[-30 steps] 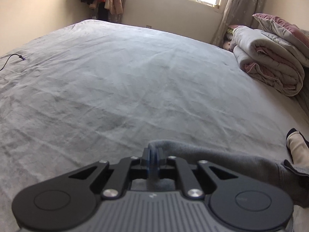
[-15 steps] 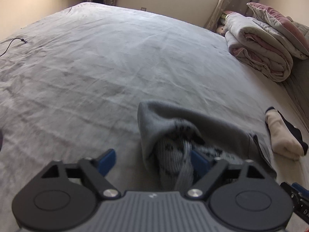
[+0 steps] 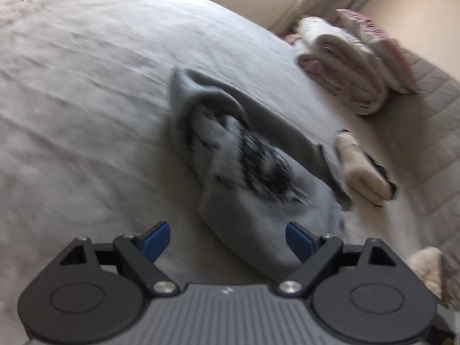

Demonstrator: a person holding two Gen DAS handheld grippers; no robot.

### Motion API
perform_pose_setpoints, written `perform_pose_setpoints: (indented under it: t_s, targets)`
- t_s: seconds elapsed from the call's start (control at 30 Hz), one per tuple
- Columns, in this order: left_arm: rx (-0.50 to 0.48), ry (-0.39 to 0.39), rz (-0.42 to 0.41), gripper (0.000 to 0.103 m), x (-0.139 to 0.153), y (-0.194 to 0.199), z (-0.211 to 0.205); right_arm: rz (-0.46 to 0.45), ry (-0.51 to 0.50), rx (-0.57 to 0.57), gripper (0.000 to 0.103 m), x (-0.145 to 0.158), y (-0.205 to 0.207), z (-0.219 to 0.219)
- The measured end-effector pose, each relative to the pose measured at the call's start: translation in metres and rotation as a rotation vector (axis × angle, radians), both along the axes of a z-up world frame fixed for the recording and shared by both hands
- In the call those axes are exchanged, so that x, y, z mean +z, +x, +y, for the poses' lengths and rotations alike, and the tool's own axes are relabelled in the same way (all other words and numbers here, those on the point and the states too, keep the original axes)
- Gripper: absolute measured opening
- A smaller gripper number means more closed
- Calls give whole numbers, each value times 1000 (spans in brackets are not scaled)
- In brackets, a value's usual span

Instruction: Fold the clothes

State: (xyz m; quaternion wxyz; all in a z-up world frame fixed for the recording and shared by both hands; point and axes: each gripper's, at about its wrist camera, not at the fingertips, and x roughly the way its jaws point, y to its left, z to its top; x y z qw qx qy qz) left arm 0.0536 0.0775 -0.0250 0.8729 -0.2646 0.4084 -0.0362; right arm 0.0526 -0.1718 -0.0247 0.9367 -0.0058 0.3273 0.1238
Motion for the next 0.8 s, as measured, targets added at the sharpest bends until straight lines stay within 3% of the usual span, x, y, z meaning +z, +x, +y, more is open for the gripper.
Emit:
perform_pose_setpoints:
  t_s: [0.07,0.13,0.3,0.33,0.37,0.43,0.5,0.57,0.67,0.8]
  targets:
    - [-10,-35,52,86,-1,6,-6,40,-61,27,69,-4,2,3]
    - [-54,-68,46,87,1,8,-13,21,-102,89,69,-3,1,2]
    - [-184,-27,45,85,3,9,-37,5,-164,193,70,-9,1,-6]
    - [-205,-21,38,80,3,11,-43,5,-176,213,70,-12,1,-6]
    - [-229,-16,31,68,1,11,-48,12,-191,233,70,-15,1,-5]
    - [-274,4,39,53,-3,13,-58,31,-210,280,70,-21,0,-2]
    - [-297,36,51,43,-8,16,-67,48,-216,340,70,-27,-2,2]
    - [-310,63,55,22,-12,17,-74,53,-225,374,70,-33,-3,7]
    - [-290,71,26,9,-11,18,-76,27,-231,386,70,-37,-3,14]
    - [-261,59,-20,4,-9,18,-73,-31,-237,396,70,-35,-6,22]
